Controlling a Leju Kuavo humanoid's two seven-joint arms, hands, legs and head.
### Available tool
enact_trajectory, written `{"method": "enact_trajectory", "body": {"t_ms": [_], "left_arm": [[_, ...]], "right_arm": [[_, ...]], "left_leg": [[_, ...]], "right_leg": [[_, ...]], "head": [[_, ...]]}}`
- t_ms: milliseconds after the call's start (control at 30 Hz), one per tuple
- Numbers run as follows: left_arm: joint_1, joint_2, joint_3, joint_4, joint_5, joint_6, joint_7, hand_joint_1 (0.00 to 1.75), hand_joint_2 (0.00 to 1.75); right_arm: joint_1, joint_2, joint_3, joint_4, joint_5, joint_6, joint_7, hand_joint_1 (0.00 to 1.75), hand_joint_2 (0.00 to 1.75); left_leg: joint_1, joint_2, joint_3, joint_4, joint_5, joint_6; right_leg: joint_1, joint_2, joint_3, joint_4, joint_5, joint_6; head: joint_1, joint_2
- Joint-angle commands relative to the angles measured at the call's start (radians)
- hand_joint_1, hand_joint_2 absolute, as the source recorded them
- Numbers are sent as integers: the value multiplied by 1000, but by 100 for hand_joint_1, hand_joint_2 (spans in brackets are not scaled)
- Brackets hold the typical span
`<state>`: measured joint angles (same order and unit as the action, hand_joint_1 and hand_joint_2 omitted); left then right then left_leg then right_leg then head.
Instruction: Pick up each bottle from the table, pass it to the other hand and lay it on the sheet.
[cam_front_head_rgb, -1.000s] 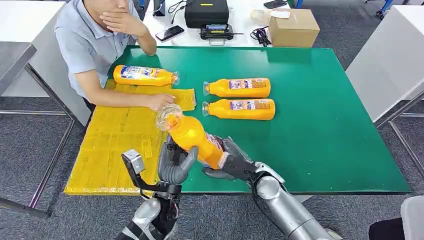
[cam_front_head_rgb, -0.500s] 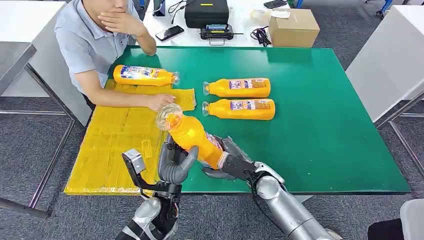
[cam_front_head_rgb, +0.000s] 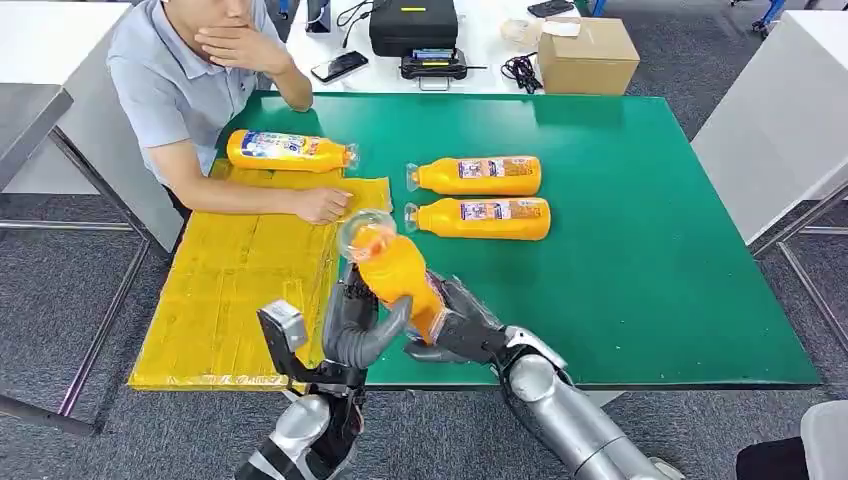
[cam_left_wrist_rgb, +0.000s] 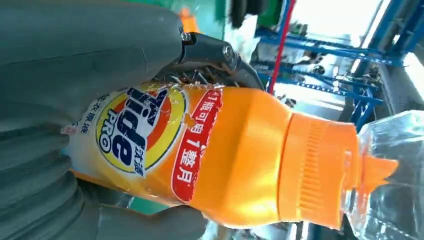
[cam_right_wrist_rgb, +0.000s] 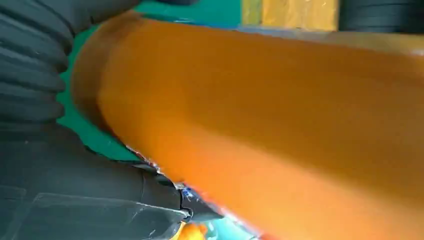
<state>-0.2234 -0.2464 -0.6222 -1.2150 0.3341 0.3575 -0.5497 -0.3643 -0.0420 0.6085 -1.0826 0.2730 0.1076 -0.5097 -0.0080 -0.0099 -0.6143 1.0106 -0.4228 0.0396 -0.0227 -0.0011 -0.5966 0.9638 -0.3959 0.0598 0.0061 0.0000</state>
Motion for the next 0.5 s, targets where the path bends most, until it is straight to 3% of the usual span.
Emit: {"method": "enact_trajectory", "body": {"t_ms": [33,500], "left_arm": [[5,44,4,-82,-83,32,37,175,175],[1,40,5,-66,-92,4,30,175,175]], "right_arm": [[45,18,-113,-2,33,-138,16,0,175],[64,25,-141,-15,47,-103,14,0,175]], "left_leg": [[2,0,4,0,-2,-3],[1,0,2,0,-1,-2]], "right_leg": [[2,-1,4,0,-2,-3],[1,0,2,0,-1,-2]], "head": [[0,0],[0,0]]}}
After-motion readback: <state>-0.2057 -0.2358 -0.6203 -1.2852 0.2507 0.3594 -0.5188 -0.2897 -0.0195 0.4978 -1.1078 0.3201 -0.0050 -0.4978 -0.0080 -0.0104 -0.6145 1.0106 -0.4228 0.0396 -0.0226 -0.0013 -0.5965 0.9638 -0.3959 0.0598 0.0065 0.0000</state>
